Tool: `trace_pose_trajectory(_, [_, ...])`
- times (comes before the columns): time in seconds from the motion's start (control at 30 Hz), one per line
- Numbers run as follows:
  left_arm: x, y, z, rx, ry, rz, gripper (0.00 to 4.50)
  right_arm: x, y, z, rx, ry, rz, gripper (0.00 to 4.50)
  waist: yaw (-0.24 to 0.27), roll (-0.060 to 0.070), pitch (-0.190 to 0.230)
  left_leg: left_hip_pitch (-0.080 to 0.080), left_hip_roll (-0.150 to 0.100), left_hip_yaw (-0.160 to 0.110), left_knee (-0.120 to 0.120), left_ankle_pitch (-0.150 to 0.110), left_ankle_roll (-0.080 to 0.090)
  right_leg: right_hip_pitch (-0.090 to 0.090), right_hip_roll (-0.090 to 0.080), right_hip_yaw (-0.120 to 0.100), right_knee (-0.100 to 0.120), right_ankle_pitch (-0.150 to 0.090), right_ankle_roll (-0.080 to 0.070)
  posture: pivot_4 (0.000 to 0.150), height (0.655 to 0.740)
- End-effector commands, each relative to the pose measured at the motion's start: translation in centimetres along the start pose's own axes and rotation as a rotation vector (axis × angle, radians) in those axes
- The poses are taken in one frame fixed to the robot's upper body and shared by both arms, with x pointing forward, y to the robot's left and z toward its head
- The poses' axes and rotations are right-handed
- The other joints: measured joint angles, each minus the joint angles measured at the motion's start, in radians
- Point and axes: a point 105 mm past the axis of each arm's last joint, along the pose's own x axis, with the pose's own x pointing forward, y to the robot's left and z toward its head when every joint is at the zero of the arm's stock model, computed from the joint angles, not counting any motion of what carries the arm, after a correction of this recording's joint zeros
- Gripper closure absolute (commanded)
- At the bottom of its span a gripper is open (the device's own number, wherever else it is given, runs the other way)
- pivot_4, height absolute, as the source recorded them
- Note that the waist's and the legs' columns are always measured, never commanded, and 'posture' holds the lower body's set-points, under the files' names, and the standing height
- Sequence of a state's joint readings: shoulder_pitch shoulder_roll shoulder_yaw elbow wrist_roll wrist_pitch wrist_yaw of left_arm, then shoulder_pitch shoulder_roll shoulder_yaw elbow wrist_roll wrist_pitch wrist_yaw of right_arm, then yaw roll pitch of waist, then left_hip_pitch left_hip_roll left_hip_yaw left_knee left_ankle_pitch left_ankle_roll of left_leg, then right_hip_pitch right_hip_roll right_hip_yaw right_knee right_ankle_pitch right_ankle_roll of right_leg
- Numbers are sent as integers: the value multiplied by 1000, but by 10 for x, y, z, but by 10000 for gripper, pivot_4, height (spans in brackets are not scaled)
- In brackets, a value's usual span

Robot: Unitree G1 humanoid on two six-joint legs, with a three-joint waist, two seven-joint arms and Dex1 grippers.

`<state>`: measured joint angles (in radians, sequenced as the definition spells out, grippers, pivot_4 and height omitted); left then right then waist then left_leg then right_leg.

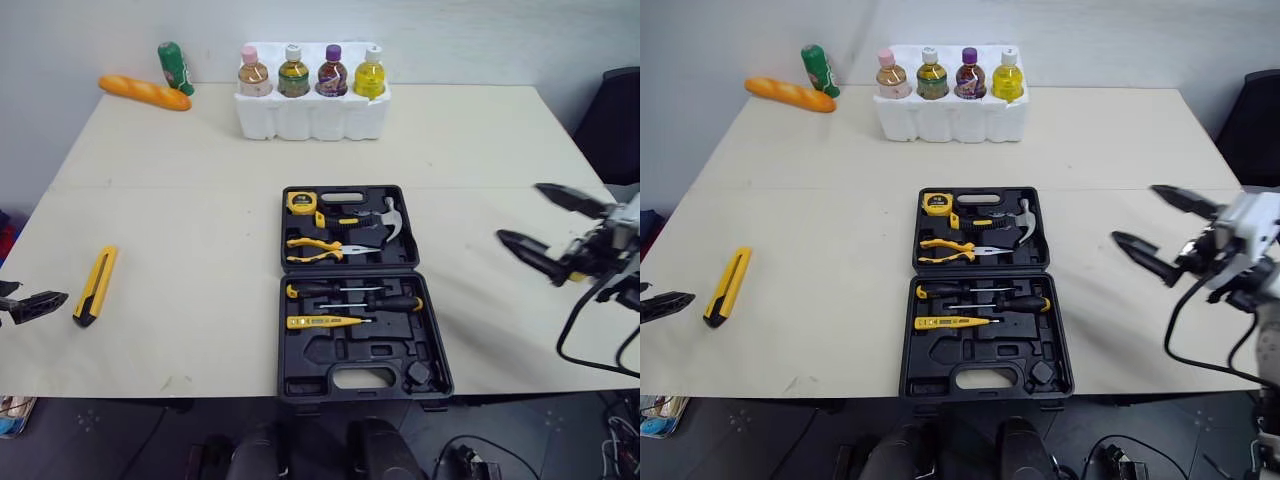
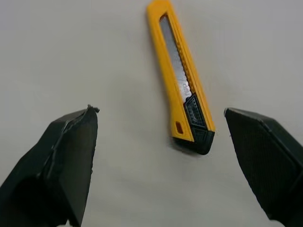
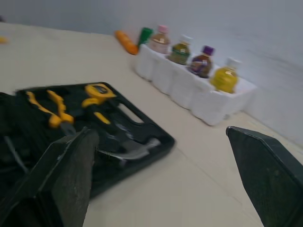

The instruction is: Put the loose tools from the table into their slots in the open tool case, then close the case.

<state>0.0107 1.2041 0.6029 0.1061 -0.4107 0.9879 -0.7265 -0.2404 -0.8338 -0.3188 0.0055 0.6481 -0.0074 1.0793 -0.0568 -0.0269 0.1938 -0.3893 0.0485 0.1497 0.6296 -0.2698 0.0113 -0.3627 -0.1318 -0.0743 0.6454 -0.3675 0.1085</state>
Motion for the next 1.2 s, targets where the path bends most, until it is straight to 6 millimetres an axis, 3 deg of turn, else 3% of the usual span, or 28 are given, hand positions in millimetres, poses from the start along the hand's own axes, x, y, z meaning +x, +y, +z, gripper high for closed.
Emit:
trace_pose_trajectory(0.03, [-3,-5,-1,21,83,69,247,18,22,17,-3,-72,131,0,4,0,0,0,0,0,0,0,0,0,0,0,0,0,0,1500,7400])
trace_pose_trajectory(0.23, [0,-15,7,-45,46,79,247,28,38,23,38,-108,217,0,24,0,0,0,0,-1,0,1,-1,0,0,0,1,0,-1,1500,7400])
trace_pose_trajectory(0.3, [16,-25,-7,27,124,84,247,35,56,19,111,-130,275,0,28,0,0,0,0,-1,0,1,-1,0,0,0,1,0,-1,1500,7400])
trace_pose_trajectory(0.4, [28,-30,1,-17,58,80,247,41,68,18,122,-149,307,0,31,1,-1,0,0,-1,0,1,-1,0,0,0,1,0,-2,1500,7400])
trace_pose_trajectory(0.7, [50,-44,7,-72,12,69,247,42,72,16,139,-119,340,0,30,-2,-1,-1,0,-1,1,1,0,-1,0,-1,2,0,-2,1500,7400])
trace_pose_trajectory(1.0, [61,-40,-5,-89,63,94,247,34,70,8,125,-89,307,0,30,-3,-1,-2,-1,-1,2,1,0,-1,0,-1,1,0,-2,1500,7400])
trace_pose_trajectory(1.07, [64,-47,-4,-88,69,55,247,31,68,7,124,-78,292,0,30,-3,-1,-2,-1,-1,2,1,0,-1,0,-1,2,0,-2,1500,7400])
trace_pose_trajectory(1.17, [69,-53,-6,-98,75,20,8780,30,69,7,127,-78,300,0,31,-3,-1,-1,-1,-1,2,1,0,-1,0,-1,2,0,-2,1500,7400])
trace_pose_trajectory(1.2, [71,-53,-11,-96,96,17,13594,30,69,7,129,-79,302,0,31,-3,-1,-1,-1,-1,2,1,0,0,0,-1,2,0,-2,1500,7400])
